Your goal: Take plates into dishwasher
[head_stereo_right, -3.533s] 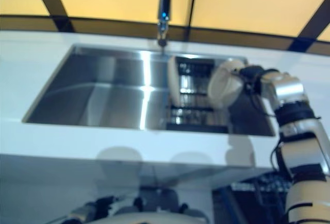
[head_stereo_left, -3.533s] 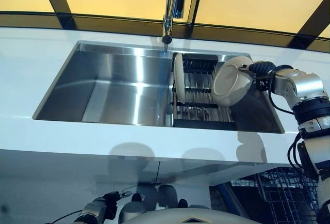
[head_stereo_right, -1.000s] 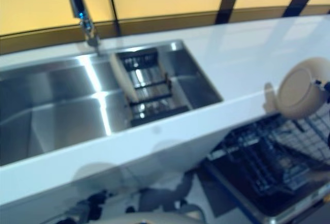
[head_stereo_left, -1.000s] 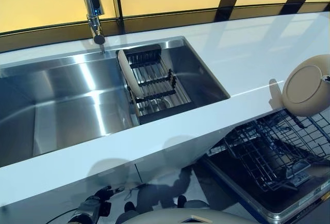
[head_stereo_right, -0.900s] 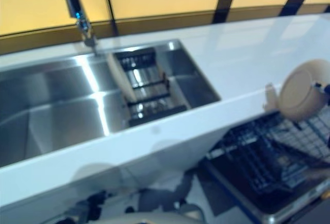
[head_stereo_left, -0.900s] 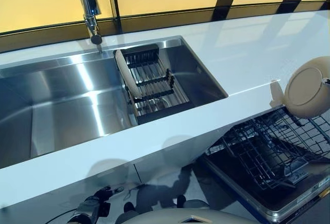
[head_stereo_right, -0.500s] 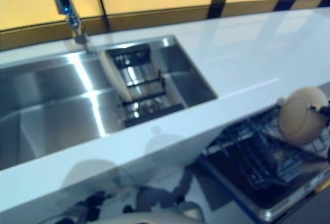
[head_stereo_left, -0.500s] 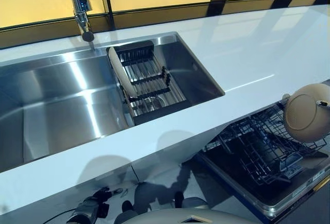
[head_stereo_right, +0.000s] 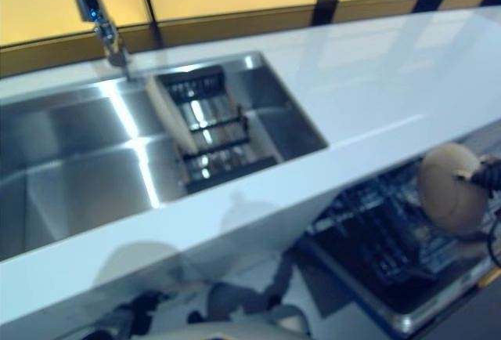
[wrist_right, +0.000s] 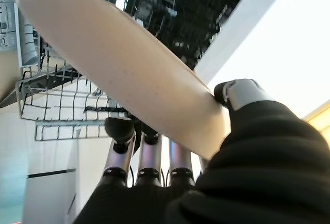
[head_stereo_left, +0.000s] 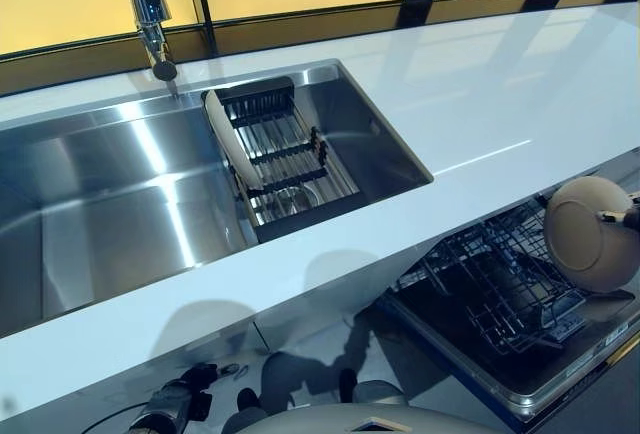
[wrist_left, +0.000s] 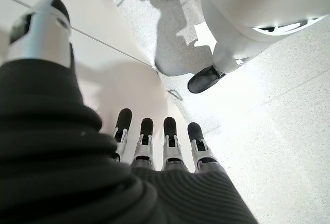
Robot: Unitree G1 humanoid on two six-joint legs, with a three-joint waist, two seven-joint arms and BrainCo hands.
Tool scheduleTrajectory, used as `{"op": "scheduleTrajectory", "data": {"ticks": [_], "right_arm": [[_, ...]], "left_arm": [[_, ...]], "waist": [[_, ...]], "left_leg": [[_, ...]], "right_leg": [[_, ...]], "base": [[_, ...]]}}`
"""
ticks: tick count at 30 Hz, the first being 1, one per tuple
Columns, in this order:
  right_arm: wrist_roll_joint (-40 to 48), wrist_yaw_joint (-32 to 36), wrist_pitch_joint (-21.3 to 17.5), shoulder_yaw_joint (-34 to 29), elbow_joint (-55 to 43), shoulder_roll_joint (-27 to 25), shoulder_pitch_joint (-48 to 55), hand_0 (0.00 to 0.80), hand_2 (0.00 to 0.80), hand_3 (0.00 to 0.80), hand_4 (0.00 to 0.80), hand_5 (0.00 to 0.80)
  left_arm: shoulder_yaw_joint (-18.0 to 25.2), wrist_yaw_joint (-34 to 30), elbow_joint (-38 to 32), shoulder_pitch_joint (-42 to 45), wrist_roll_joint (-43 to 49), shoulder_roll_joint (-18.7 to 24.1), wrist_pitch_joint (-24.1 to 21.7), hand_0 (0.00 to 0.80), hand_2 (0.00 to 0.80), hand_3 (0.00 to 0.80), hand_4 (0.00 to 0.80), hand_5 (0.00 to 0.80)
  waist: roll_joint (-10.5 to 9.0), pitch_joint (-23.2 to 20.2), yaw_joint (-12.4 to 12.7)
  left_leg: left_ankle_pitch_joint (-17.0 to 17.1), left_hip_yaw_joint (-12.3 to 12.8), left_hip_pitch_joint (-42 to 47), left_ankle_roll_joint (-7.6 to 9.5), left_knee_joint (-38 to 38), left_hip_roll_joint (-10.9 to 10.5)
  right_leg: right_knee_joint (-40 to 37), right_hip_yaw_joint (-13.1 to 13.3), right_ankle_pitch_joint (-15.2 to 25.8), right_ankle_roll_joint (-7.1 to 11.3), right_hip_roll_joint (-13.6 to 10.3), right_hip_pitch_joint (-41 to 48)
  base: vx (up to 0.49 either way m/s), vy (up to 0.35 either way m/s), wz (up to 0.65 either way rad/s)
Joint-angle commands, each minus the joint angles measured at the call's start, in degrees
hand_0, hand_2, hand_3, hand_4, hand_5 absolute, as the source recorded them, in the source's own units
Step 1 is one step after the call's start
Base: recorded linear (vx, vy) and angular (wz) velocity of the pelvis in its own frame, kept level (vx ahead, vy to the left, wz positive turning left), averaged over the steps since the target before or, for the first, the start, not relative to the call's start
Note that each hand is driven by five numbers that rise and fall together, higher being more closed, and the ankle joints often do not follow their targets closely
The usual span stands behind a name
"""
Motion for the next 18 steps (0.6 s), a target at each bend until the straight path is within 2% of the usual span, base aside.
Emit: {"op": "scheduleTrajectory", "data": {"ticks": [1, 10, 18], "right_arm": [[-2.58, 0.19, -2.56, 2.28, -0.93, 1.00, -6.17, 0.800, 0.800, 0.800, 0.800, 0.800], [-3.74, 0.78, -3.44, 8.43, 1.67, 4.63, -10.00, 0.800, 0.800, 0.800, 0.800, 0.800], [-3.14, 1.05, -2.42, 12.22, 4.40, 8.48, -11.71, 0.800, 0.800, 0.800, 0.800, 0.800]], "left_arm": [[1.05, -0.65, 2.20, -3.70, 2.16, 1.41, -0.55, 0.000, 0.000, 0.000, 0.000, 0.000], [1.04, -0.97, 1.89, -4.25, 2.72, 1.43, -0.03, 0.000, 0.000, 0.000, 0.000, 0.000], [2.08, -1.44, -0.37, -3.78, 1.64, 1.30, -0.35, 0.000, 0.000, 0.000, 0.000, 0.000]], "waist": [[0.81, -1.56, 2.08], [0.83, -1.19, 3.35], [0.89, -0.69, 4.59]], "left_leg": [[-4.99, 0.02, 2.38, 3.80, 0.68, -1.50], [-5.09, -0.43, 2.35, 3.86, 0.92, -1.54], [-5.15, -0.81, 2.36, 3.89, 1.13, -1.51]], "right_leg": [[6.00, 1.99, 0.33, 2.87, 3.29, -4.97], [6.01, 0.96, 0.08, 2.87, 2.83, -4.45], [6.11, 0.09, -0.19, 2.89, 2.47, -4.05]], "base": [[0.000, 0.000, 0.00], [0.000, 0.000, 0.00], [0.002, -0.006, 0.01]]}}
